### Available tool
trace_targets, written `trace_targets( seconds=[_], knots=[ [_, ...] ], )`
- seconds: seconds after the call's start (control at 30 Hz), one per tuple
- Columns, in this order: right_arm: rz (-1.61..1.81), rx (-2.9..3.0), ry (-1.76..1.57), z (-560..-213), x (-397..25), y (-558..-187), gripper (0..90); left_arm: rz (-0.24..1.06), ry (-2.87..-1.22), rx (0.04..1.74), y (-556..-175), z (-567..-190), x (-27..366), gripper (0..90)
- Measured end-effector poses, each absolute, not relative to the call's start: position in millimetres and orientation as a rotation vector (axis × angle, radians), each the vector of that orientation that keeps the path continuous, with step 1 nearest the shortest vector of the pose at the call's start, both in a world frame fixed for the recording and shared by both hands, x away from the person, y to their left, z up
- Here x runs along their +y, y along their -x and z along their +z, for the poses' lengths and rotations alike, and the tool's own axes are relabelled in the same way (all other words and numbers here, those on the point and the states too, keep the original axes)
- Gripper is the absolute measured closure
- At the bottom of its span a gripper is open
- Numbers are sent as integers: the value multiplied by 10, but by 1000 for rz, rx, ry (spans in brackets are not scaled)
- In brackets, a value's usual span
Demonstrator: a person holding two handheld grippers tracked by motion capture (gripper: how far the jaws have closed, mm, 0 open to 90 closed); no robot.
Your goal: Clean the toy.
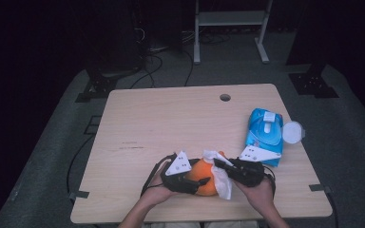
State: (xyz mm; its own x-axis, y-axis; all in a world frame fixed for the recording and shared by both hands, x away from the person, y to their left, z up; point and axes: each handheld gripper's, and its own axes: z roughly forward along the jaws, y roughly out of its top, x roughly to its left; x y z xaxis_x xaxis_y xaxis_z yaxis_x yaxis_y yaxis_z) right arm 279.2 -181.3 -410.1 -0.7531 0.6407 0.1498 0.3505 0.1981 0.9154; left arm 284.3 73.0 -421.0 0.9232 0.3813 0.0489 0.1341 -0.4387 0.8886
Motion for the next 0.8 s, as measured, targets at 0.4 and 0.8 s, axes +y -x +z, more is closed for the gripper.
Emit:
trace_targets(
  seconds=[0.4,0.8],
  knots=[
    [1604,2223,-951,-4123,-1775,-2810,830,285,-2000,410,-2866,-4187,764,344],
    [1672,2195,-1016,-4186,-1850,-2862,830,278,-1997,442,-2893,-4224,752,288]
  ],
)
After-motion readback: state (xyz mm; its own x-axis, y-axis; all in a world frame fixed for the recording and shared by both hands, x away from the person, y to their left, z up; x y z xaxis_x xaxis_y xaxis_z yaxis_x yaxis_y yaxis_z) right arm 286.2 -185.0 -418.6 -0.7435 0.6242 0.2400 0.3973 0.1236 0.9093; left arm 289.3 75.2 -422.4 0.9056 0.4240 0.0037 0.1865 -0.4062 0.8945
